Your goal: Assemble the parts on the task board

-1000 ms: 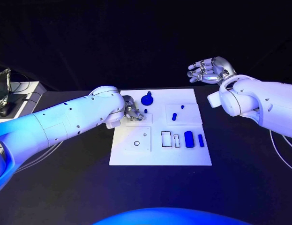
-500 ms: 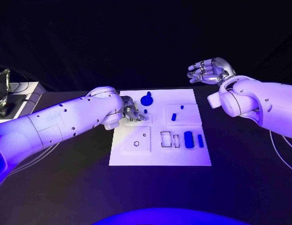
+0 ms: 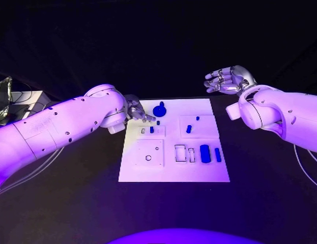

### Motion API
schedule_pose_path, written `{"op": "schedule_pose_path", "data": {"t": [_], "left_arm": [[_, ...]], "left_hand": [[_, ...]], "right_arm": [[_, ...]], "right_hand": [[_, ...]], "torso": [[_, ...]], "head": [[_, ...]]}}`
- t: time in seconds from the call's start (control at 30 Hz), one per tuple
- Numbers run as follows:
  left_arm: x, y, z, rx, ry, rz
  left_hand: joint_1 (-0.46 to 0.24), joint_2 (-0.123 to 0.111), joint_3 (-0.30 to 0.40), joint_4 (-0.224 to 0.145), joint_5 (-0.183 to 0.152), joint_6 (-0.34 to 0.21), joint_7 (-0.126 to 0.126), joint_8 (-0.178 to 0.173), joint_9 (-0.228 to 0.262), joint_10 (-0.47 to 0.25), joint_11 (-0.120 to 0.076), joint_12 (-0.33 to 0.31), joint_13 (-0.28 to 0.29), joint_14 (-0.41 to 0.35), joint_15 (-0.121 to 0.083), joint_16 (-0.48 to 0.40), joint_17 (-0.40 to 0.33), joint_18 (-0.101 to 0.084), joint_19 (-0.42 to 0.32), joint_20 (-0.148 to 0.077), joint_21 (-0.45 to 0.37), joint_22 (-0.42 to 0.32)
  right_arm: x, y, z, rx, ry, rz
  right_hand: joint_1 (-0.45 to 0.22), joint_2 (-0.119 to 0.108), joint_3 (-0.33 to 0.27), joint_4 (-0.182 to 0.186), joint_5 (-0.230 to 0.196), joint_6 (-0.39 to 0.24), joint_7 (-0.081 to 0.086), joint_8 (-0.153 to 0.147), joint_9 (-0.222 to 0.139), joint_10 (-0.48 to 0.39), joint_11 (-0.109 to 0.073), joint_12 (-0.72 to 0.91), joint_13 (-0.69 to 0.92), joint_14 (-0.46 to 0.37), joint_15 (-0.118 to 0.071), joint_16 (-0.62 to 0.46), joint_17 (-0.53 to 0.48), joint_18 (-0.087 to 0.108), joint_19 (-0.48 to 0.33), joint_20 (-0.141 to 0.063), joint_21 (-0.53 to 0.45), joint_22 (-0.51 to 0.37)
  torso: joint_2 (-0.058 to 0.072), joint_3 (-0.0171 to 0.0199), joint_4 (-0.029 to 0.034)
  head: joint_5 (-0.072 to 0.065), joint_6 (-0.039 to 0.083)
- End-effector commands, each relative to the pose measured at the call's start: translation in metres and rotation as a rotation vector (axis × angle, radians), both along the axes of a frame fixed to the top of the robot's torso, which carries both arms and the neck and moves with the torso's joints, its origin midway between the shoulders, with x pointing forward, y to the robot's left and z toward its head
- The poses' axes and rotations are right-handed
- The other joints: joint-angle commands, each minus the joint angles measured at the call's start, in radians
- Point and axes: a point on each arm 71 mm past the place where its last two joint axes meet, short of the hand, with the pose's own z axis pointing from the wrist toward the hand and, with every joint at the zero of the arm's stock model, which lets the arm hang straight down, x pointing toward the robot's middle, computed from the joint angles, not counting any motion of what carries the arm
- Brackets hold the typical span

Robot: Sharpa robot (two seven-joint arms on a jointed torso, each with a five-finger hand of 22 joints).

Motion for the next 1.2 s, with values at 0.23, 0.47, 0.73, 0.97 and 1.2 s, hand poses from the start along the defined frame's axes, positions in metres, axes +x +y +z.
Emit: {"op": "schedule_pose_path", "data": {"t": [0.23, 0.47, 0.73, 0.97, 1.2], "left_arm": [[0.013, 0.026, 0.021, -0.068, 0.018, 0.047], [0.025, 0.037, 0.021, -0.057, 0.005, 0.092], [0.039, 0.037, 0.014, -0.058, -0.013, 0.134], [0.045, 0.033, 0.011, -0.064, -0.027, 0.151], [0.048, 0.036, 0.012, -0.059, -0.038, 0.164]], "left_hand": [[0.055, 0.016, 0.034, -0.001, 0.012, -0.097, 0.062, -0.133, -0.11, -0.098, 0.055, -0.064, -0.107, 0.08, 0.054, -0.025, 0.189, 0.013, -0.048, 0.04, -0.038, -0.035], [0.051, 0.015, 0.035, 0.001, 0.012, -0.092, 0.065, -0.138, -0.121, -0.101, 0.058, -0.065, -0.11, 0.08, 0.057, -0.024, 0.19, 0.012, -0.047, 0.043, -0.038, -0.034], [0.014, 0.001, 0.017, 0.002, 0.011, -0.048, 0.051, -0.091, -0.118, -0.092, 0.048, -0.051, -0.101, 0.083, 0.05, -0.019, 0.2, 0.011, -0.039, 0.043, -0.033, -0.022], [-0.001, 0.003, 0.002, 0.002, 0.015, -0.049, 0.036, -0.021, -0.076, -0.084, 0.035, -0.04, -0.093, 0.086, 0.039, -0.016, 0.205, 0.009, -0.032, 0.034, -0.029, -0.012], [-0.006, 0.005, -0.001, 0.002, 0.016, -0.054, 0.034, -0.008, -0.067, -0.082, 0.033, -0.038, -0.093, 0.087, 0.038, -0.014, 0.208, 0.008, -0.03, 0.032, -0.028, -0.009]], "right_arm": [[0.0, -0.003, 0.001, -0.004, -0.009, 0.009], [-0.001, -0.003, 0.001, -0.002, -0.011, 0.013], [-0.002, -0.004, 0.001, -0.001, -0.013, 0.015], [-0.003, -0.003, 0.002, -0.001, -0.015, 0.014], [-0.002, -0.003, 0.003, -0.001, -0.016, 0.013]], "right_hand": [[-0.006, 0.002, -0.001, -0.007, 0.004, -0.002, 0.011, -0.006, -0.002, -0.003, 0.006, -0.006, -0.001, -0.009, -0.002, -0.006, -0.001, 0.014, -0.007, 0.003, -0.006, -0.002], [-0.006, 0.002, 0.0, -0.007, 0.005, -0.002, 0.011, -0.006, -0.002, -0.003, 0.006, -0.006, -0.001, -0.008, -0.002, -0.006, -0.001, 0.014, -0.007, 0.003, -0.005, -0.003], [-0.008, 0.002, -0.001, -0.006, 0.006, -0.002, 0.012, -0.006, -0.002, -0.003, 0.006, -0.006, -0.002, -0.008, -0.002, -0.007, -0.001, 0.015, -0.008, 0.003, -0.005, -0.005], [-0.008, 0.001, -0.002, -0.006, 0.007, -0.002, 0.012, -0.006, -0.002, -0.003, 0.006, -0.006, -0.002, -0.008, -0.001, -0.007, -0.001, 0.015, -0.008, 0.004, -0.005, -0.006], [-0.008, 0.001, -0.002, -0.006, 0.007, -0.002, 0.012, -0.006, -0.002, -0.003, 0.006, -0.006, -0.002, -0.008, -0.001, -0.007, -0.001, 0.015, -0.008, 0.004, -0.005, -0.006]], "torso": [[0.001, 0.0003, -0.0011], [0.006, -0.0012, -0.0019], [0.018, -0.0068, -0.0069], [0.029, -0.0098, -0.014], [0.034, -0.0103, -0.012]], "head": [[0.001, 0.011], [0.005, 0.018], [0.008, 0.032], [0.015, 0.038], [0.015, 0.04]]}}
